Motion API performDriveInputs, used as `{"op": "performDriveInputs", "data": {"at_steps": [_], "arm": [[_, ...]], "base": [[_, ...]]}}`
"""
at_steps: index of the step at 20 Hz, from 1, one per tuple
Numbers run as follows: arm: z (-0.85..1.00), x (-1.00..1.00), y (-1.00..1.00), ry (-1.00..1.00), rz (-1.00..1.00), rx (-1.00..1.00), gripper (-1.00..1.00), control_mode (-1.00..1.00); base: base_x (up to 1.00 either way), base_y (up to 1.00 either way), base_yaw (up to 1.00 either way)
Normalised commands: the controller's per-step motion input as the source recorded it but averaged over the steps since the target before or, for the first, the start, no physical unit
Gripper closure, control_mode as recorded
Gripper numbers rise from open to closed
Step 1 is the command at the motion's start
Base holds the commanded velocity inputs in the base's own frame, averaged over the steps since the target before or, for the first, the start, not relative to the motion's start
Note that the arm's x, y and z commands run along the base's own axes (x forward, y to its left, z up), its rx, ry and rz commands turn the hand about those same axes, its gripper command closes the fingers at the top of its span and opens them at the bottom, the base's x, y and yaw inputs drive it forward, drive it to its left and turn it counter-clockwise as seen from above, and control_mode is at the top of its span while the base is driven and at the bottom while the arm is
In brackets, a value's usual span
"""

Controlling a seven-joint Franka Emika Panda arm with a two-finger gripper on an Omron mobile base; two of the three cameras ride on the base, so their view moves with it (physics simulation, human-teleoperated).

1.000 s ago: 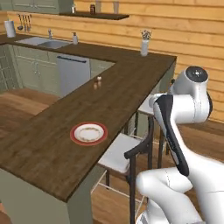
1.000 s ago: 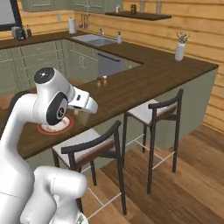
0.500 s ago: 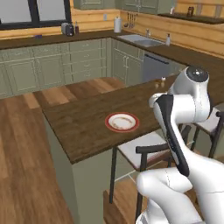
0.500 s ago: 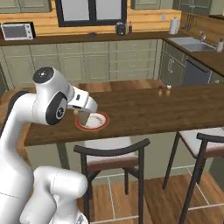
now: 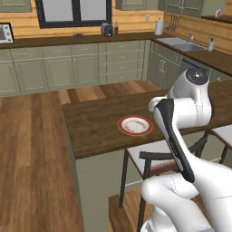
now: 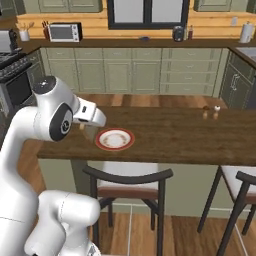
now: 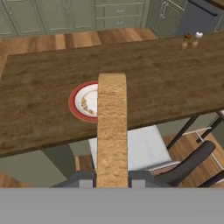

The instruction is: Start the toaster. Once the lever pops up, take the bread to the plate on the dining counter.

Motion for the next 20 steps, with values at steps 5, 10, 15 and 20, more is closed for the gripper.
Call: {"op": "performDriveInputs", "data": {"at_steps": [5,10,15,20], "arm": [[0.0,0.0,0.0,0.0,0.0,0.0,1.0,1.0],[0.0,0.0,0.0,0.0,0.0,0.0,1.0,1.0],[0.0,0.02,0.0,-0.02,0.0,0.0,1.0,-1.0],[0.0,0.55,0.0,-0.03,0.01,0.0,1.0,-1.0]], "base": [[0.42,0.01,0.25],[0.48,0.13,0.29],[0.16,0.02,0.06],[0.0,0.0,0.0]]}}
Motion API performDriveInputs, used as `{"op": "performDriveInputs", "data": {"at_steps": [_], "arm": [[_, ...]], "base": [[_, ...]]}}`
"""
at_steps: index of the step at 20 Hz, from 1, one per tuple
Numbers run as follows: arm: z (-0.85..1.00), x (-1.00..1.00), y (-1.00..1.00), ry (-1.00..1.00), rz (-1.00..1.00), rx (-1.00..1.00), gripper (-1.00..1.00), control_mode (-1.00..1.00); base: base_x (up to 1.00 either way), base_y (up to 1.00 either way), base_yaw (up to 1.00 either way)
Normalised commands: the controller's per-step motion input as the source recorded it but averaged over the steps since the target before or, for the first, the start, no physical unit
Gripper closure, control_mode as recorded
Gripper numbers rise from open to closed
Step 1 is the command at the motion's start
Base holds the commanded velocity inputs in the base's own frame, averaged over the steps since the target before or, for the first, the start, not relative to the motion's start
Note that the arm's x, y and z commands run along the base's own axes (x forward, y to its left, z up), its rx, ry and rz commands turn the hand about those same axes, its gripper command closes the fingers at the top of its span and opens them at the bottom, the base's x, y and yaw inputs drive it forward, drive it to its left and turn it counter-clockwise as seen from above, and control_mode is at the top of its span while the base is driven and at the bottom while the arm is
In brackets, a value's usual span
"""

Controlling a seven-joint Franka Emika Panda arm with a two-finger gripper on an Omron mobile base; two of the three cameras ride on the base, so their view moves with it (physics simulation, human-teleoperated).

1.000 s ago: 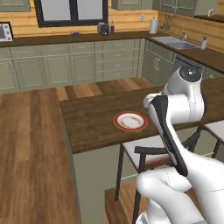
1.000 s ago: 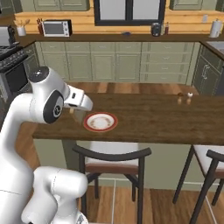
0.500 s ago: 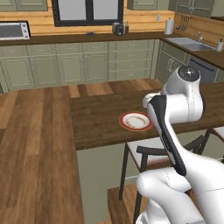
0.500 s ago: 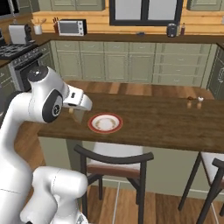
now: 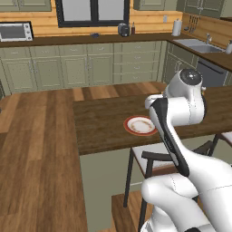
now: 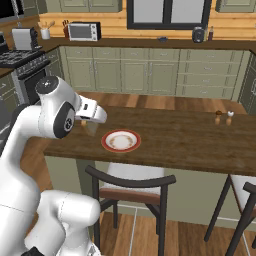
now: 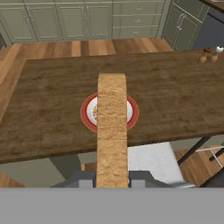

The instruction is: Start the toaster. Once the lever pops up, take the bread to the plate on the dining counter.

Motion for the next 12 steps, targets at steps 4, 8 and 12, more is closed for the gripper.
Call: {"op": "performDriveInputs", "data": {"at_steps": [4,8,12], "arm": [[-0.01,1.0,-0.04,0.0,0.05,0.0,1.0,-1.0],[0.0,1.0,-0.02,0.0,0.0,0.0,1.0,-1.0],[0.0,1.0,-0.09,0.02,0.0,0.02,1.0,-1.0]], "base": [[0.0,0.0,0.0],[0.0,0.0,0.0],[0.0,0.0,0.0]]}}
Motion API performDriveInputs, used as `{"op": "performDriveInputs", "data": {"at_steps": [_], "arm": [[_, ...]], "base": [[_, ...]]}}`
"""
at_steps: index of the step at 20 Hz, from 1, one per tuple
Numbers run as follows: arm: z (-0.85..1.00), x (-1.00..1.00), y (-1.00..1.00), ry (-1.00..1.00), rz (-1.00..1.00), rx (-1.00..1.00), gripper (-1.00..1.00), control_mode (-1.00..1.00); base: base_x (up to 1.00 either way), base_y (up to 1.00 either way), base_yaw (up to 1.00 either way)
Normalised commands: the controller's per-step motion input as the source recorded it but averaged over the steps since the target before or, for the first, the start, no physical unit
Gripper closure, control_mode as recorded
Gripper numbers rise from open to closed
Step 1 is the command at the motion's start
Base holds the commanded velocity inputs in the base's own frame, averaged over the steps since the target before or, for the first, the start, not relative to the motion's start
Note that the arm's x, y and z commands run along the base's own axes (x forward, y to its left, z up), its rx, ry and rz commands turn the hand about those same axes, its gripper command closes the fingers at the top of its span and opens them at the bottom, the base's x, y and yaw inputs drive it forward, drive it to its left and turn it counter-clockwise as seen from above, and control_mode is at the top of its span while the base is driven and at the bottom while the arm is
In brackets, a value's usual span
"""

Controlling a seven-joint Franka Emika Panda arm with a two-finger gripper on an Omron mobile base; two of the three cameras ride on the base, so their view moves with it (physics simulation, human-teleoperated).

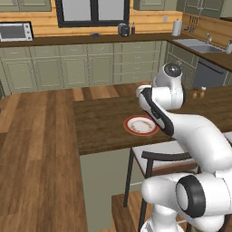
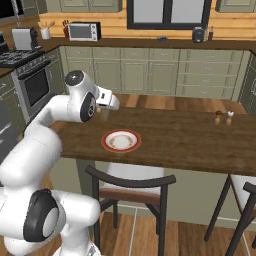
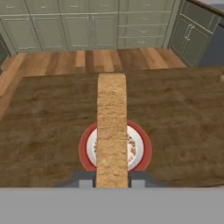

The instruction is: Start the toaster. Once the lever pops up, take the bread to the plate on the dining counter.

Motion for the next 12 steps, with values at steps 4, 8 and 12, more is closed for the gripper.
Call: {"op": "performDriveInputs", "data": {"at_steps": [4,8,12], "arm": [[-0.31,0.79,0.0,0.0,0.0,0.0,1.0,-1.0],[-0.64,0.07,0.02,0.01,0.01,0.13,1.0,-1.0],[-0.34,-0.29,0.0,0.06,0.05,0.23,1.0,-1.0]], "base": [[0.0,0.0,0.0],[0.0,0.0,0.0],[0.0,0.0,0.0]]}}
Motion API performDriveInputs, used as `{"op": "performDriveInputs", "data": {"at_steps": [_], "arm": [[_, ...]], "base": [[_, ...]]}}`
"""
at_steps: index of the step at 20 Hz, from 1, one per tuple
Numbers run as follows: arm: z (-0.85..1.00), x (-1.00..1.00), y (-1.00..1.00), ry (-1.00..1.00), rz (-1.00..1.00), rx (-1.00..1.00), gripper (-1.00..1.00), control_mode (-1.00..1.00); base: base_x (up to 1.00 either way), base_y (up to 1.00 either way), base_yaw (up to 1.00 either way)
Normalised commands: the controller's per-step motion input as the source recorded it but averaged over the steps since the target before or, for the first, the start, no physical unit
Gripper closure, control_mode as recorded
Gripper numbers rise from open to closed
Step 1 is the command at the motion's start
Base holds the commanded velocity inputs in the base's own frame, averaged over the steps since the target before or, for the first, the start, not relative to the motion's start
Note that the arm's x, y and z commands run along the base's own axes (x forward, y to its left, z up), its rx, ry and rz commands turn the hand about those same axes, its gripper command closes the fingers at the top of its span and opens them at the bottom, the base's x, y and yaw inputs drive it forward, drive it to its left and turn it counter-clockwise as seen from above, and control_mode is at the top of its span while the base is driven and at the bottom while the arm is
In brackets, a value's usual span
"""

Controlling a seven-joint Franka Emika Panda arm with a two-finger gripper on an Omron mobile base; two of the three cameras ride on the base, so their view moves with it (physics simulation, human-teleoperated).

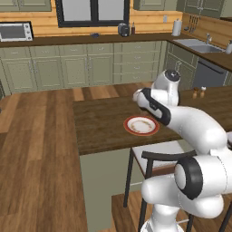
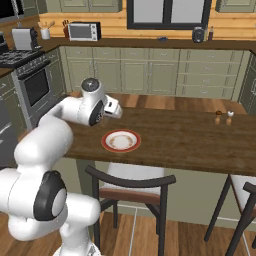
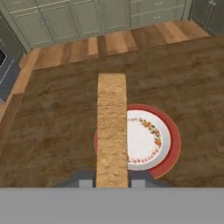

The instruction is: Start the toaster. Once the lever pops up, take the bread to the plate on the dining counter.

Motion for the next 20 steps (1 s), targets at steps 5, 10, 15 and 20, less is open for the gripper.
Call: {"op": "performDriveInputs", "data": {"at_steps": [5,10,15,20], "arm": [[-0.33,0.08,-0.06,0.1,0.15,0.16,1.0,-1.0],[-0.62,0.15,-0.02,0.1,0.14,0.0,1.0,-1.0],[-0.46,0.12,0.0,0.11,0.09,-0.01,1.0,-1.0],[-0.12,0.41,0.0,0.03,0.01,-0.01,1.0,-1.0]], "base": [[0.0,0.0,0.0],[0.0,0.0,0.0],[0.0,0.0,0.0],[0.0,0.0,0.0]]}}
